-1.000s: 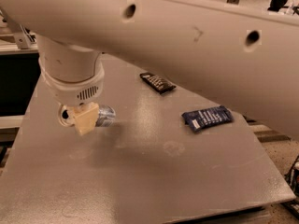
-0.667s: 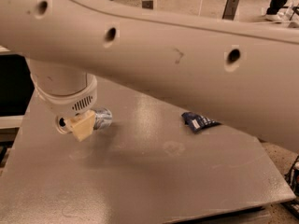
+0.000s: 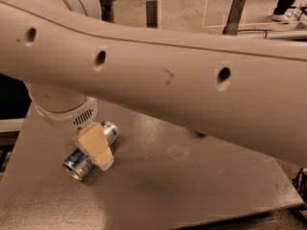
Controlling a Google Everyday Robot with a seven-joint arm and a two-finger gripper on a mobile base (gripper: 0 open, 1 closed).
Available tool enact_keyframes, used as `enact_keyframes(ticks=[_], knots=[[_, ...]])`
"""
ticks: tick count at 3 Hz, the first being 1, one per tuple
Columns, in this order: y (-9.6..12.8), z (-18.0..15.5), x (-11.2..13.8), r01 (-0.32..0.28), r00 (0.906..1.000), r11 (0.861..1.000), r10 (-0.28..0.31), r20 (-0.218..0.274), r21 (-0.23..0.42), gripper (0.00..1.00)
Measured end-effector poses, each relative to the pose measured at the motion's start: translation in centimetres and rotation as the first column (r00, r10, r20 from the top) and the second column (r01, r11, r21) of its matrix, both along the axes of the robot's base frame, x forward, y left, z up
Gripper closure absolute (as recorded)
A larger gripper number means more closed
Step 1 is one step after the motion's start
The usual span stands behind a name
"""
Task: Knock redbull can over
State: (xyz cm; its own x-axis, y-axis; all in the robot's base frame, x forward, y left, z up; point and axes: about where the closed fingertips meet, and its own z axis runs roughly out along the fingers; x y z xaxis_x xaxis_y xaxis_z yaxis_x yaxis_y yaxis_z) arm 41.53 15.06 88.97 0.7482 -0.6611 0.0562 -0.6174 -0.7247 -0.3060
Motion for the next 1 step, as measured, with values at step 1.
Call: enact_keyframes(ticks=[1], knots=[[0.0, 0.01, 0.0, 0.0, 1.0, 1.0, 0.0, 0.0, 0.0, 0.0]])
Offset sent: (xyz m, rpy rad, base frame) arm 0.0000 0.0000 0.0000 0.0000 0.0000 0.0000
